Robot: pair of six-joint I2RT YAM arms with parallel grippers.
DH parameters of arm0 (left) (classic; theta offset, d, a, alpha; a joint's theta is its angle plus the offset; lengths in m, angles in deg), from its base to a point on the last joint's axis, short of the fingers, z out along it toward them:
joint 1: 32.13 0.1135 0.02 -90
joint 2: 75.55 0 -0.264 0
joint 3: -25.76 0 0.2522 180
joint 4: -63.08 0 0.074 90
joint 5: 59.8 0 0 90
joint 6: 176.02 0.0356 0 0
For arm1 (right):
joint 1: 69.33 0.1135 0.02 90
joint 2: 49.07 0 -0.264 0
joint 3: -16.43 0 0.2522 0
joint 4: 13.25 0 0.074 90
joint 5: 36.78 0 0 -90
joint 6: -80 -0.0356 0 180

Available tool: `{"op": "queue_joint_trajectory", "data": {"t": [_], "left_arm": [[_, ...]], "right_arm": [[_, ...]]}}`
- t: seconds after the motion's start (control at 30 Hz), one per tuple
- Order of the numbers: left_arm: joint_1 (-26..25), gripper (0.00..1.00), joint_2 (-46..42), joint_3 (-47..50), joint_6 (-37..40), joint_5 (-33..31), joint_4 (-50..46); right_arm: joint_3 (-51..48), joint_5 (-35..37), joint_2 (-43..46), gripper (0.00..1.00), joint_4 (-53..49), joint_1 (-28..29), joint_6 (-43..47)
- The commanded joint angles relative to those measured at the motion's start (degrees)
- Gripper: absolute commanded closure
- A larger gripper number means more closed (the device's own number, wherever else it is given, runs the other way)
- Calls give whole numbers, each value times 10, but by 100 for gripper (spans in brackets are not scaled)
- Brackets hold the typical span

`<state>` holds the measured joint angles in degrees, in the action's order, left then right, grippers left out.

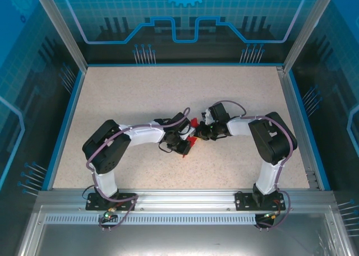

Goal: Fold a paper plane with a square sheet of paper (pick it up from the middle)
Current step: Fold the wing for the fifth time at the center of the table.

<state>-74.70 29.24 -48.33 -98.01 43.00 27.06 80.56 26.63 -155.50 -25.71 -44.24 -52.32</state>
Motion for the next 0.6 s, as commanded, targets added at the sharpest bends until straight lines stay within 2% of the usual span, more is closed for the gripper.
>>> {"op": "queue_joint_trajectory", "data": {"t": [0.0,0.57], "left_arm": [[-13,90,-9,29,8,5,-96],[-18,92,-40,87,-8,19,-105]], "right_arm": [[-20,79,-61,92,-50,7,16],[-25,79,-68,91,-46,5,19]]}}
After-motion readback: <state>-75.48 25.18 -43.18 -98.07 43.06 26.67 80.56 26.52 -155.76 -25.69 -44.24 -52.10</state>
